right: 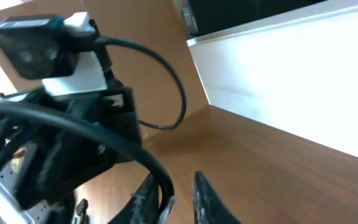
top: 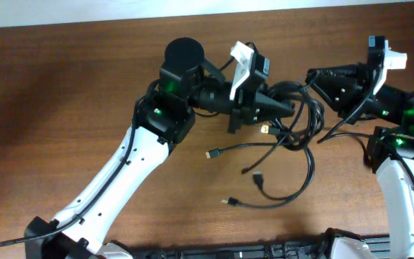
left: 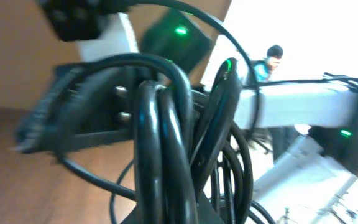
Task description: Untangle cables
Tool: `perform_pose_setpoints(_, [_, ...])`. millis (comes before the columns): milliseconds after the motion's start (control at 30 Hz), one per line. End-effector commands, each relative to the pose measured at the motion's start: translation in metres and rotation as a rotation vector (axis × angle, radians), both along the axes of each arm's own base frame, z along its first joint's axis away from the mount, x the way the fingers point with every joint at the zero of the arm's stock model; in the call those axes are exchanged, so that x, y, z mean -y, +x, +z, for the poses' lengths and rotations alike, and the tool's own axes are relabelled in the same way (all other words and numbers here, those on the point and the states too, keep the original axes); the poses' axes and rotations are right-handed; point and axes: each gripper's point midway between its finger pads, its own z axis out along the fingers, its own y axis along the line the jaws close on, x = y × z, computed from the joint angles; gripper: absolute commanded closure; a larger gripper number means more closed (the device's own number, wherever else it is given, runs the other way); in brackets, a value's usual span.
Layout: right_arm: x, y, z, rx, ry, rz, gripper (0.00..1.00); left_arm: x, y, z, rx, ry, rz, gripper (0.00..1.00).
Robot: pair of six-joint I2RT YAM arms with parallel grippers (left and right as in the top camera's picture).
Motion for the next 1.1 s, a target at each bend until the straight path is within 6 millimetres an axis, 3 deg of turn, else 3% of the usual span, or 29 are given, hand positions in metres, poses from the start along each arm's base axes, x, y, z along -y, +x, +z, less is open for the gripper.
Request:
perform_pose_setpoints(0, [0.014, 0.017, 0.004, -0.004, 0.038, -0.094, 0.76, -0.004, -0.053, 0.013, 0.040, -0.032, -0.238, 1.00])
perform_pose_setpoints(200, [0.020, 0.030, -0.005, -0.042, 0.061, -0.120, 0.72, 0.005, -0.077, 0.013, 0.040, -0.034, -0.313, 1.00])
perform_pose_setpoints(467, [0.028, 0.050, -0.027, -0.115, 0.087, -0.138, 0.61, -0.008, -0.096, 0.013, 0.045, -0.040, -0.443, 1.00])
perform_pose_setpoints(667, [0.048, 0.051, -0.028, -0.119, 0.086, -0.182, 0.51, -0.008, -0.095, 0.015, 0.061, -0.049, -0.441, 1.00])
perform_pose_setpoints(867, [0.074, 0.045, -0.032, -0.146, 0.083, -0.214, 0.39, -0.014, -0.080, 0.016, 0.077, -0.055, -0.397, 1.00])
perform_pose_setpoints(1067, [0.063, 0.027, -0.038, -0.184, 0.047, -0.097, 0.27, -0.022, -0.056, 0.019, 0.117, -0.072, -0.314, 1.00])
